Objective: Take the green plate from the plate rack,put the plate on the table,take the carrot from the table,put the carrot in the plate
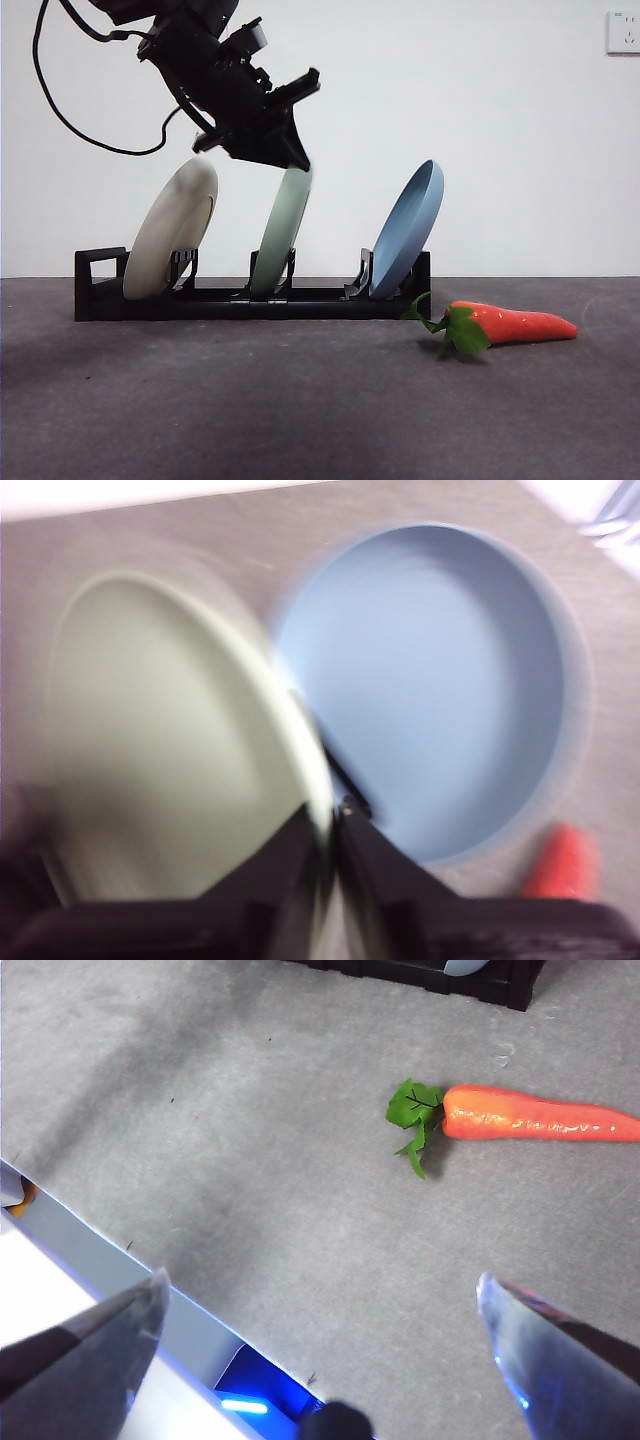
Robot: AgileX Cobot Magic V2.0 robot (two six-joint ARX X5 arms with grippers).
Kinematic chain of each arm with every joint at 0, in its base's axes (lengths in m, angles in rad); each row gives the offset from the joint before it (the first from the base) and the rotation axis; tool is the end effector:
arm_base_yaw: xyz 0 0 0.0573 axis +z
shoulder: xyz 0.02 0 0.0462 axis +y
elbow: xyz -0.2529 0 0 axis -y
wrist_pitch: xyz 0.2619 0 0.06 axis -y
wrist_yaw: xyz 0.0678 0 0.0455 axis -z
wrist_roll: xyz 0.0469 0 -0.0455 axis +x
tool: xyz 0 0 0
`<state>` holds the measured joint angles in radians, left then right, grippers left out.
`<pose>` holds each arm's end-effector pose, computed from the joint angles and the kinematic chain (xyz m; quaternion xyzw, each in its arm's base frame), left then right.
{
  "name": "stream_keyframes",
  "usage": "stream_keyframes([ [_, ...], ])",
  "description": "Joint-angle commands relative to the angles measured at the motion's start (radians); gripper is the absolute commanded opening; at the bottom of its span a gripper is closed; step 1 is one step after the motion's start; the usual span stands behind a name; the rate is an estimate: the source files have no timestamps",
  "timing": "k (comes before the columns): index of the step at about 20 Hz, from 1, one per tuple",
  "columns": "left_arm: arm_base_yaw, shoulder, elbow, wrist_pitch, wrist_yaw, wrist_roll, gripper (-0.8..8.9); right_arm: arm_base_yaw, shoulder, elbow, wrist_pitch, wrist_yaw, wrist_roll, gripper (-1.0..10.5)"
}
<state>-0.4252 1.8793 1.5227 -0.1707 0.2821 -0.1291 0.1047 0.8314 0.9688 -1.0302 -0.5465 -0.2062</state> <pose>0.4143 -0.2019 0.2525 -0.0398 0.2810 -0.3169 0.9050 0.1650 0.0418 0.3017 0.0061 0.3893 0.3304 0.8598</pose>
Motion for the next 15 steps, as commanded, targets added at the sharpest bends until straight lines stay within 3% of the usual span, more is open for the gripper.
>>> stream_keyframes([
  [1, 0.003, 0.009, 0.002, 0.013, 0.011, -0.003, -0.08, 0.002, 0.000, 0.002, 0.005, 0.003, -0.001, 5.6],
  [9, 0.006, -0.021, 0.011, 0.067, 0.042, -0.090, -0.08, 0.002, 0.000, 0.002, 0.005, 0.003, -0.002, 5.6],
  [15, 0.006, -0.048, 0.126, -0.002, 0.095, -0.096, -0.08, 0.002, 0.000, 0.002, 0.006, 0.003, -0.002, 5.6],
])
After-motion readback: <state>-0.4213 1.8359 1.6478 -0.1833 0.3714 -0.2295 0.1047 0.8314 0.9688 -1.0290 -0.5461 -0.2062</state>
